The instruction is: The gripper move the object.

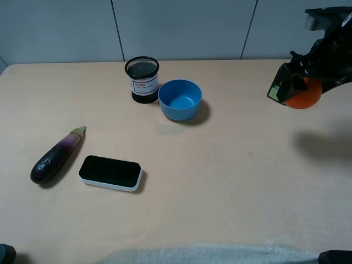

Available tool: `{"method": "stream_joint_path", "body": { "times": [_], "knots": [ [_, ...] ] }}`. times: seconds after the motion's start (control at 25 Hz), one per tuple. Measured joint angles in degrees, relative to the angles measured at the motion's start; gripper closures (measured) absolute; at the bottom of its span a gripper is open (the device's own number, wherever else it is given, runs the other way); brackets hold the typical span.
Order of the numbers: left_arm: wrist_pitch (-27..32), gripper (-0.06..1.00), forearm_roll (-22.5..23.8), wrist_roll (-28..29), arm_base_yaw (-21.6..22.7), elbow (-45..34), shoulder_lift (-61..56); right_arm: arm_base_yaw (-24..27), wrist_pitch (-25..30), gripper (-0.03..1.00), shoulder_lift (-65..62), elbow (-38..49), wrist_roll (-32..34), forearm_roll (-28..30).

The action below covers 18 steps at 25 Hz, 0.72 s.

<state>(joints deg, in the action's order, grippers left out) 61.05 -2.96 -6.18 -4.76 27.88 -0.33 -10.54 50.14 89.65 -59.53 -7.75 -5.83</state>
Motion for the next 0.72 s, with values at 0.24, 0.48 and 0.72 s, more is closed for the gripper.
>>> {"method": "stream_joint_path", "body": {
  "times": [0.24,0.48,0.72],
  "knots": [
    [0.00,0.17,0.00,0.00,0.00,0.00,0.00,-7.72,-0.28,0.41,0.00,0.00,0.00,-0.26],
    [0.00,0.17,0.00,0.00,0.00,0.00,0.00,-15.58,-1.17,0.41,0.00,0.00,0.81,-1.55],
    [0.00,0.17,0.00,0.00,0.00,0.00,0.00,-23.62,-1.50,0.41,0.00,0.00,0.87,-3.66]
  ]
}}
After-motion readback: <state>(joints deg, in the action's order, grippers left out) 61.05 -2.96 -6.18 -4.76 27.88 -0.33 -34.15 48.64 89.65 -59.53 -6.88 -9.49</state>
